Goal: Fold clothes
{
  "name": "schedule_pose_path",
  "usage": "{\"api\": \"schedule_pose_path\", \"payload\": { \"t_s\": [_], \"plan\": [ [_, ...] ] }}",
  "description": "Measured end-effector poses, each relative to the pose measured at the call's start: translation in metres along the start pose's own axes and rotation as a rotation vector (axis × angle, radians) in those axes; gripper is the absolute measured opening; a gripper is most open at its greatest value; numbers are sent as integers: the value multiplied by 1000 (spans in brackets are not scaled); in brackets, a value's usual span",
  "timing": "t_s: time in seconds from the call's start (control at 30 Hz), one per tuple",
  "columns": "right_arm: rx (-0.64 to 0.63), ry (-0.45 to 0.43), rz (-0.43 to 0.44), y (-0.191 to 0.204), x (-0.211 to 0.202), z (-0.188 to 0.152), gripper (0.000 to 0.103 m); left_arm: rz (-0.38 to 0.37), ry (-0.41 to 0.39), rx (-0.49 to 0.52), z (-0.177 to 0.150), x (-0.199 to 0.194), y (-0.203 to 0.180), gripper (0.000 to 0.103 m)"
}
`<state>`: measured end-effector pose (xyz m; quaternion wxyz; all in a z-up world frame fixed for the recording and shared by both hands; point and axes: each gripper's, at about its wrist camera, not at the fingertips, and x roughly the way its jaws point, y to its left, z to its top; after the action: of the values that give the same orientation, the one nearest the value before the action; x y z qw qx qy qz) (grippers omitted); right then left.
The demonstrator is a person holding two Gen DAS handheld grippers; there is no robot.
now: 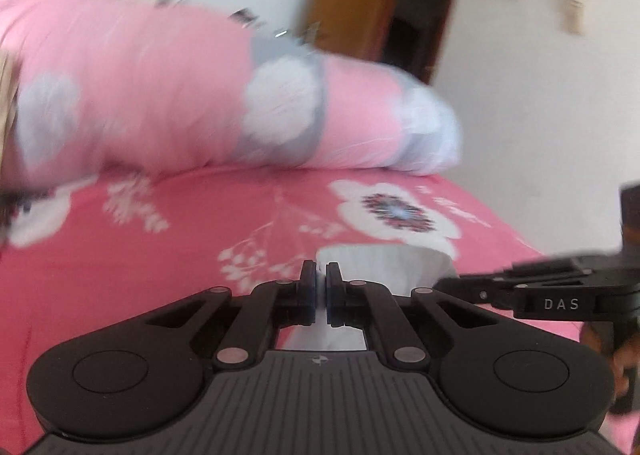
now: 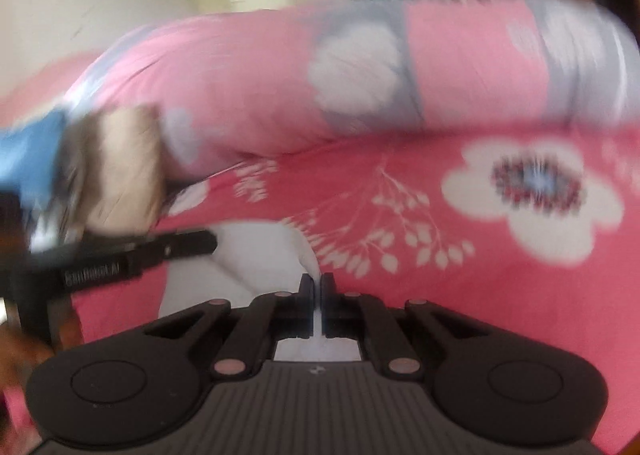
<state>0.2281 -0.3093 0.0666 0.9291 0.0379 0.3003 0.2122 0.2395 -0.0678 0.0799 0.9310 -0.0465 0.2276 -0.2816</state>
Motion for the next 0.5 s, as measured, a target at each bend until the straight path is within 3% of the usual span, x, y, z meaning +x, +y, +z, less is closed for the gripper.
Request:
{"api": "schedule_pose_path", "payload": {
  "t_s": [0.1,0.2,0.27,0.33,0.4,0.5],
  "plan": [
    [-172,-1,17,25,-32,-17,3,-32,3,77,-12,-28,-14,3],
    [-301,56,11,44,-45,-43,5,-56,95,107,-30,-40,-21,9],
    [-358,126,-22,51,-44,-62,6,-77,185,112,-44,-44,-24,31],
    [-410,204,-64,56,-42,-83,22,-67,258,109,-55,-49,-26,49],
    [-435,244,-115,56,-44,-97,34,-59,278,100,-61,-58,-24,54],
    [-379,210,-113,47,-67,-97,35,-66,247,67,-55,-79,-18,57]
  ]
}}
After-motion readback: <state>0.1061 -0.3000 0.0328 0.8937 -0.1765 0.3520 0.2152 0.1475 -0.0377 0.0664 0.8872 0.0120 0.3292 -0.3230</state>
